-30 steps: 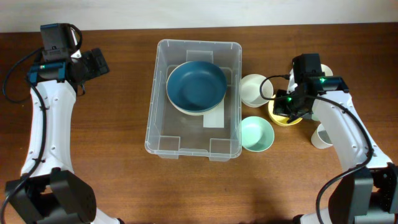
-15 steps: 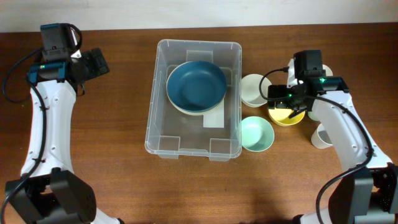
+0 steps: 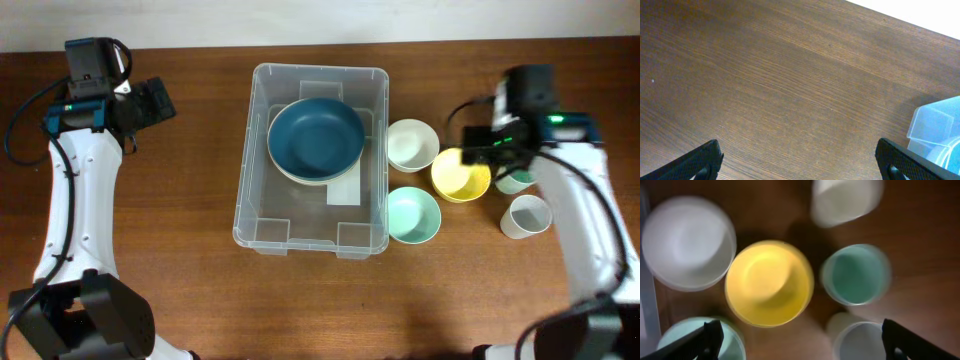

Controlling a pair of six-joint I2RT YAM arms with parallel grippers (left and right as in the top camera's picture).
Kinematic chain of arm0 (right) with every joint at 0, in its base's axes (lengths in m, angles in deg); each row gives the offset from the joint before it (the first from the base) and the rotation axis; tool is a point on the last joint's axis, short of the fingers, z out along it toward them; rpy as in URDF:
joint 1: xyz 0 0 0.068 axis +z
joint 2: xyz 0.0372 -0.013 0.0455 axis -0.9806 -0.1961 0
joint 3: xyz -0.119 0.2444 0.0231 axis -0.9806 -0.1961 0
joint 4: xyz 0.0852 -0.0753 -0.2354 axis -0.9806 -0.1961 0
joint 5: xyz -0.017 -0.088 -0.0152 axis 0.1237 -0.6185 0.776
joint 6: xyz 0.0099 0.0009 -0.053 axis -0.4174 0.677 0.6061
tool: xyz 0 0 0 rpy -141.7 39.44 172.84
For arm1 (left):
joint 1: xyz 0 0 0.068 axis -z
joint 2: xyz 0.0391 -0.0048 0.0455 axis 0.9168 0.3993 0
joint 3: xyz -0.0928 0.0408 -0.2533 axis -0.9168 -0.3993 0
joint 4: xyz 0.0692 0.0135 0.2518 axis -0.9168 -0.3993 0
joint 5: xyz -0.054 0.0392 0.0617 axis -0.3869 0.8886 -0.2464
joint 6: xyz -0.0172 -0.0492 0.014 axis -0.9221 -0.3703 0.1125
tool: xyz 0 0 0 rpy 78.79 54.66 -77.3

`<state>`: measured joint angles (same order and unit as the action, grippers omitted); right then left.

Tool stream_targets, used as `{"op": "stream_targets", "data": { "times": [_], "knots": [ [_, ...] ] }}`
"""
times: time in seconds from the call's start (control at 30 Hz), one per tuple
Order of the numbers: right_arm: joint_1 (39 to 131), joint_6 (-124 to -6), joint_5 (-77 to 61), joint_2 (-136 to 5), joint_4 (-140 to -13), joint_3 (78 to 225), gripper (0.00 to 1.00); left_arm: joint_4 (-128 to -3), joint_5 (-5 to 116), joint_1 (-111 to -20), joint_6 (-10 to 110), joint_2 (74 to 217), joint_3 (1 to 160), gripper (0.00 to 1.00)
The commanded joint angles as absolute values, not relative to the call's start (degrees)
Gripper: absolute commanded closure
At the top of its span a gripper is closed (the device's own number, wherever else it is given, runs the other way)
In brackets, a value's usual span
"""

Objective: Pack container

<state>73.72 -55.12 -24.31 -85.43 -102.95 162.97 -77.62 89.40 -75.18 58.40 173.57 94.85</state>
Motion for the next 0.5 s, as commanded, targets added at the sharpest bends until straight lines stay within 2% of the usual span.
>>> {"op": "stream_targets", "data": {
  "times": [0.0,0.2,0.33,0.47],
  "knots": [
    [66.4,-60.6,-26.4,-83.1,-104.5,164.9,0.03,-77.6,89.6,-75.3,58.5,172.9,95.8,0.0],
    [51.6,-67.0,-22.5,-84.1,-104.7,161.1,0.01,-77.6,89.6,-75.3,58.5,172.9,95.8,0.0],
    [48.0,-66.9,-17.9,-85.1,-104.4,158.0,0.0,-77.6,89.6,-75.3,58.5,172.9,95.8,0.0],
    [48.0,-66.9,-14.9,-85.1,-104.3,151.6,0.12,-77.6,89.6,-75.3,58.5,172.9,95.8,0.0]
  ]
}}
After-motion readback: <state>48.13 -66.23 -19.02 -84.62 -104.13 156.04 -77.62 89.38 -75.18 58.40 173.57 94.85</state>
